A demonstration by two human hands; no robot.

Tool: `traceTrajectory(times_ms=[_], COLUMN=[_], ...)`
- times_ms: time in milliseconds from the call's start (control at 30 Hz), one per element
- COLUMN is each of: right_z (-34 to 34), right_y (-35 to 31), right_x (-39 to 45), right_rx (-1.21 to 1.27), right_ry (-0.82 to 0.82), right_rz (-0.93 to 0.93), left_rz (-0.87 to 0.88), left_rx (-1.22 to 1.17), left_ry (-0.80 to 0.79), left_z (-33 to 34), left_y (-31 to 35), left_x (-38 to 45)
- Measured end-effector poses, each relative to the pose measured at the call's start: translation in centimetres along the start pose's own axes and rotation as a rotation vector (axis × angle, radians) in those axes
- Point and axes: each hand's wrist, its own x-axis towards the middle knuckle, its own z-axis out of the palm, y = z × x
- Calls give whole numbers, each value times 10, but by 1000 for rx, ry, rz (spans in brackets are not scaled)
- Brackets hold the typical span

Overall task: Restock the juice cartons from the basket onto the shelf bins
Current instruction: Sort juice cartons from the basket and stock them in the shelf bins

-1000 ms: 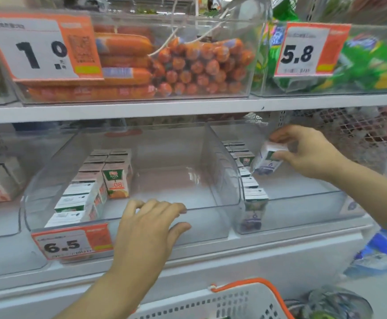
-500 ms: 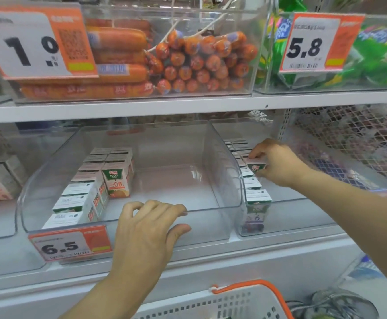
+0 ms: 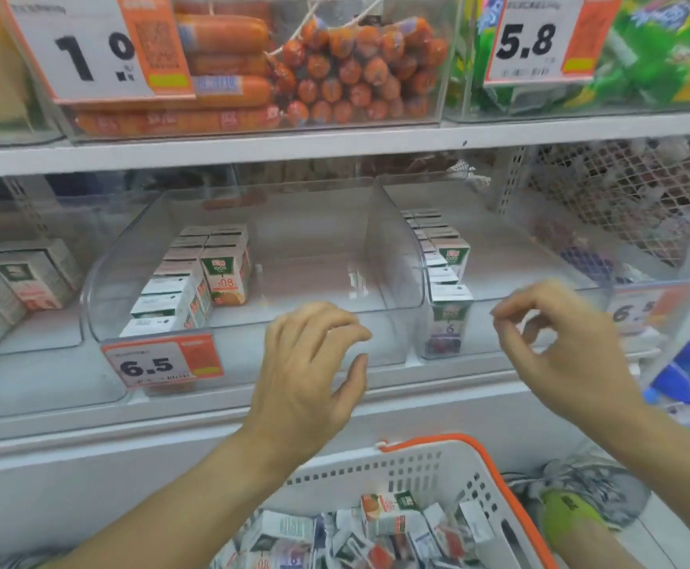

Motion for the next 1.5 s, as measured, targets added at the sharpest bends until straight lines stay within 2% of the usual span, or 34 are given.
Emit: traceTrajectory(times_ms=[67, 133, 200, 233, 300, 367, 467, 567, 733, 867, 1000, 1167, 1267, 1333, 1400, 1500], right_z=[11, 22, 30, 33, 39, 46, 57, 67, 92, 108, 120, 128, 124, 115, 103, 81], right_y=[6, 13, 20, 23, 29, 36, 43, 42, 42, 41, 42, 39, 43, 47, 47, 34], right_x=[-50, -94, -131, -147, -174, -197, -225, -237, -232, -228, -227, -223, -219, -209, -193, -163], right_rx=[69, 130, 155, 146, 92, 21, -68, -128, -200, -308, -425, -534, -480, -347, -232, -81], right_ry=[-133, -332, -594, -721, -897, -1016, -1182, -1230, -1285, -1389, -1409, -1359, -1309, -1249, -1153, -994], right_rz=[70, 172, 267, 304, 321, 315, 358, 359, 278, 238, 155, 56, 120, 273, 396, 477], left_rz=[36, 6, -81, -110, -254, -470, -667, -773, -644, -611, -630, -768, -962, -1180, -1393, -1674], left_rx=[-185, -281, -270, -245, -262, -333, -410, -471, -333, -239, -225, -374, -524, -672, -851, -1185], left_ry=[-153, -488, -860, -982, -1119, -1160, -1201, -1215, -1230, -1225, -1159, -1072, -976, -927, -831, -682], left_z=[11, 25, 34, 39, 46, 53, 62, 67, 79, 86, 89, 87, 83, 74, 63, 40], left_y=[23, 38, 44, 45, 51, 62, 87, 108, 112, 110, 107, 102, 93, 83, 71, 60], left_x=[-20, -54, -94, -114, -150, -179, -221, -253, -264, -264, -268, -259, -258, -246, -233, -208])
